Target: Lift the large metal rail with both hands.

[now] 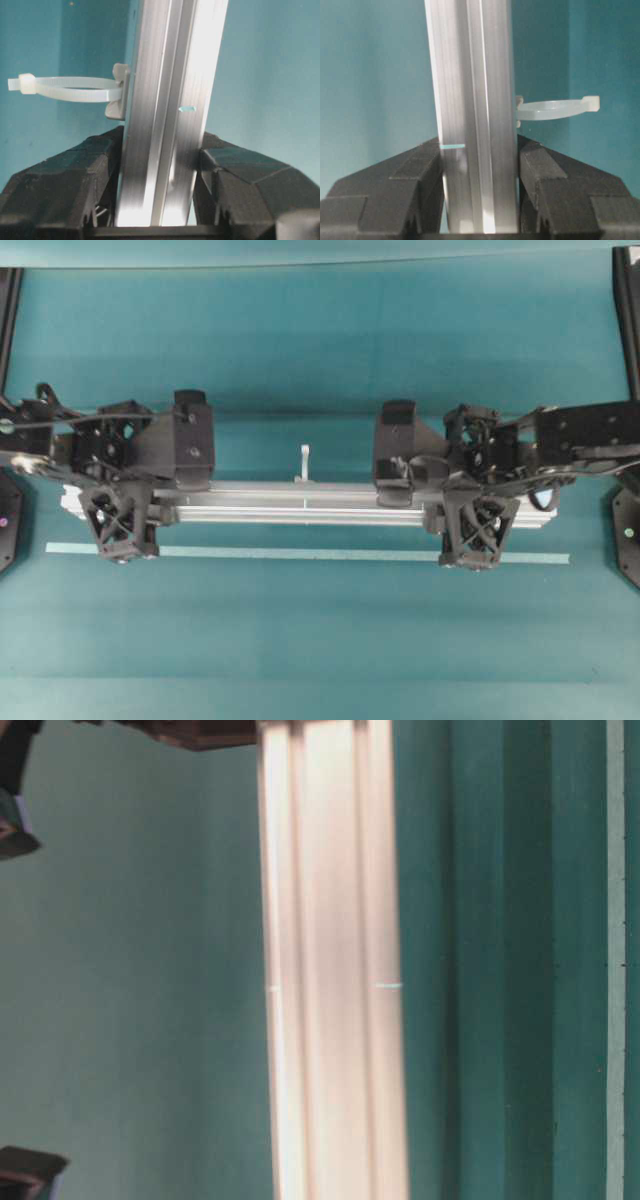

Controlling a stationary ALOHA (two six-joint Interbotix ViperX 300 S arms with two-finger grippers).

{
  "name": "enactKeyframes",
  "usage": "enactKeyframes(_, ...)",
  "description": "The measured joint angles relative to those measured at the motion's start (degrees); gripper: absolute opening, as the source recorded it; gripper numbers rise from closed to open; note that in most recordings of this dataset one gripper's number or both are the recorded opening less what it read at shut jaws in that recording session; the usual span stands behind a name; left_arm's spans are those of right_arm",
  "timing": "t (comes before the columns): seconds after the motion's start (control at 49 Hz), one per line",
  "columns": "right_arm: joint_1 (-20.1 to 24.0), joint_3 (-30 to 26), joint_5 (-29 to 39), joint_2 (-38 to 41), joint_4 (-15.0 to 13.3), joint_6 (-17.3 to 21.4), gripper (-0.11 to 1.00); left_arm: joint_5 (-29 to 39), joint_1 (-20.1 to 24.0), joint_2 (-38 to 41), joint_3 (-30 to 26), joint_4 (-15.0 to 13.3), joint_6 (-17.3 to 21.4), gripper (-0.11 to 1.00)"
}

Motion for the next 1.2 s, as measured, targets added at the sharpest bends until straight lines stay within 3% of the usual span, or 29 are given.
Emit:
enactKeyframes(0.572, 0.00, 2.02, -5.27, 8.26, 0.09, -0.70, 0.38, -9.84, 0.00, 9.67, 2.72, 0.18, 0.00, 0.37)
enactKeyframes(0.837, 1.05, 6.15, -12.13, 9.67, 0.44, -0.62, 0.38, -12.83, -0.09, 10.46, 3.43, 0.18, 0.00, 0.37)
enactKeyframes(1.205, 1.14, 7.47, -14.15, 9.93, 0.53, -0.53, 0.38, -17.05, -0.97, 11.69, 5.10, 0.26, -1.14, 0.37)
